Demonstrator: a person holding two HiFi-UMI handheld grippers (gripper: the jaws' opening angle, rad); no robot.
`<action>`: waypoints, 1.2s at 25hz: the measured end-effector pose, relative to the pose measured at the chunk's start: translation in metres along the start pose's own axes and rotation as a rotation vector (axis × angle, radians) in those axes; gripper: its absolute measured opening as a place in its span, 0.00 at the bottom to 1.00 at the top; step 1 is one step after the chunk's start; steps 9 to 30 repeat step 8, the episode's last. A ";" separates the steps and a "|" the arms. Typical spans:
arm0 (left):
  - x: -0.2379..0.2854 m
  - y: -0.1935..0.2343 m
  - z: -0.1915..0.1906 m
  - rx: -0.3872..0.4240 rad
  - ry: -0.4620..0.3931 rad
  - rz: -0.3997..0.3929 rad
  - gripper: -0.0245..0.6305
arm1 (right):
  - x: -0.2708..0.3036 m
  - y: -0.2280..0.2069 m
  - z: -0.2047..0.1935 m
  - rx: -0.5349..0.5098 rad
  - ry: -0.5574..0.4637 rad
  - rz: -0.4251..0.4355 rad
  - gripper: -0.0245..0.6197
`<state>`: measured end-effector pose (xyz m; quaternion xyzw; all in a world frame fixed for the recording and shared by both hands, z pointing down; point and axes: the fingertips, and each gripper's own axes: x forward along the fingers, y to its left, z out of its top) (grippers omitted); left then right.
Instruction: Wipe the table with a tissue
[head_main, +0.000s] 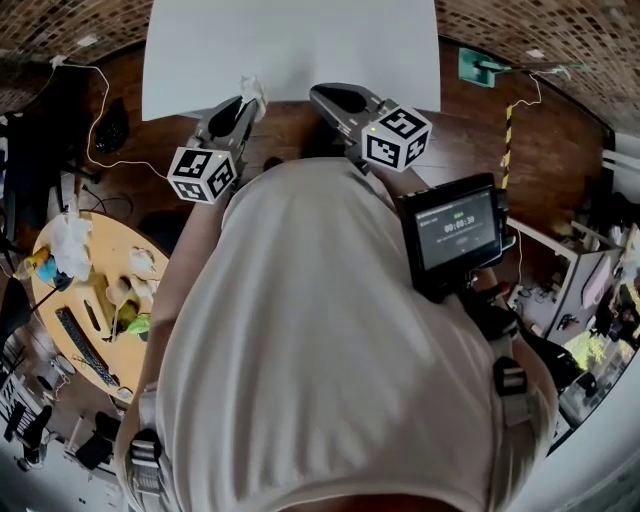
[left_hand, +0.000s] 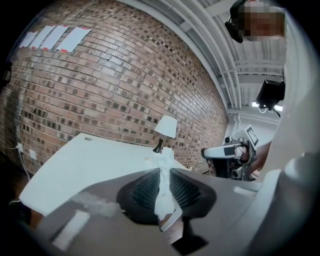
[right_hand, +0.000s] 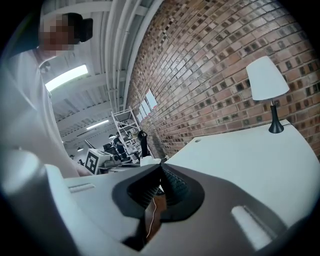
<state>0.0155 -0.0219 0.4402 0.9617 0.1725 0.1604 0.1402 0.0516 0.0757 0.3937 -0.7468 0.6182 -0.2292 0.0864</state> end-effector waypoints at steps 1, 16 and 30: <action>-0.005 0.001 -0.001 -0.007 -0.005 0.010 0.13 | 0.001 0.003 -0.001 0.002 0.000 0.003 0.05; -0.025 0.012 -0.007 -0.043 -0.019 0.068 0.13 | 0.006 0.007 0.005 0.010 -0.003 0.019 0.05; -0.025 0.012 -0.007 -0.043 -0.019 0.068 0.13 | 0.006 0.007 0.005 0.010 -0.003 0.019 0.05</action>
